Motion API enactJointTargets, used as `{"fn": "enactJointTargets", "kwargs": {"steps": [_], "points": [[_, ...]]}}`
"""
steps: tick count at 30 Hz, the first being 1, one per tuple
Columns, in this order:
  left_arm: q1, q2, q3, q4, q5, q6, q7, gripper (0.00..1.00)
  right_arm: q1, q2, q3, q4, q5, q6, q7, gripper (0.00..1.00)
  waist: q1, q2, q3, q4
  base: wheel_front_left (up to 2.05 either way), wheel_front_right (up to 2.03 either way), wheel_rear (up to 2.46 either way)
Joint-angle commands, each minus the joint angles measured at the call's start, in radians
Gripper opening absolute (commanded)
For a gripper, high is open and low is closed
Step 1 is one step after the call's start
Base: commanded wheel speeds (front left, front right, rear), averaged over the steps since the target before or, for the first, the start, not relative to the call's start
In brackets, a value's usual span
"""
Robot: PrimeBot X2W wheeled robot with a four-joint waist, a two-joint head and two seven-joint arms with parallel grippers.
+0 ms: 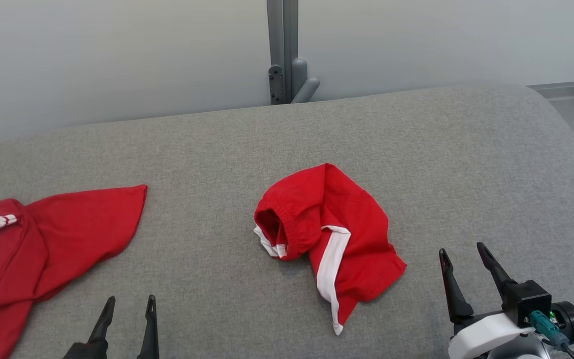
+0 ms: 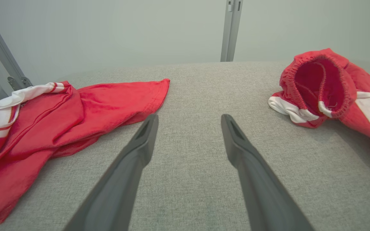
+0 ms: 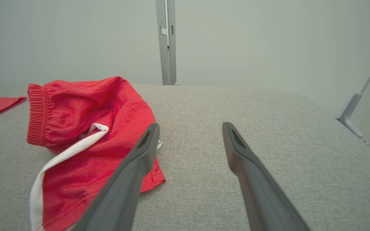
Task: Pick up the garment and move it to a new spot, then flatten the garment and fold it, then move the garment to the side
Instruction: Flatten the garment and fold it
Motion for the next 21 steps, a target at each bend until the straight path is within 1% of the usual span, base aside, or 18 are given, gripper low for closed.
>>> {"fn": "enactJointTargets", "kwargs": {"steps": [1,4,9,16,19,21], "points": [[-0.016,-0.003,-0.007,-0.007,0.015,-0.005,-0.003,1.00,-0.003,-0.006,0.001,-0.002,-0.006,0.000,-0.003,1.00,0.0000,0.0041,0.001,-0.003,0.00,0.00,0.00],[-0.026,-0.004,-0.038,-0.012,0.021,-0.008,-0.003,1.00,-0.008,-0.007,0.003,-0.002,-0.005,0.000,-0.003,1.00,0.0000,0.0041,0.006,-0.009,0.00,0.00,0.00],[-0.092,0.028,-0.178,0.006,0.032,-0.014,-0.002,1.00,-0.029,-0.013,0.020,-0.005,-0.002,0.000,-0.003,1.00,0.0000,0.0041,0.032,-0.041,0.00,0.00,0.00],[-0.259,0.097,-0.393,0.124,0.007,-0.015,-0.002,1.00,-0.067,-0.007,0.027,-0.017,0.008,0.000,-0.003,1.00,0.0000,0.0041,0.111,-0.111,0.00,0.00,0.00],[-0.326,0.121,-0.450,0.188,0.001,-0.015,-0.002,1.00,-0.081,-0.004,0.024,-0.017,0.015,0.000,-0.003,1.00,0.0000,0.0041,0.141,-0.147,0.00,0.00,0.00],[-0.360,0.126,-0.474,0.222,-0.003,-0.015,-0.002,1.00,-0.087,-0.001,0.018,-0.018,0.018,0.000,-0.003,1.00,0.0000,0.0041,0.155,-0.168,0.00,0.00,0.00]]}}
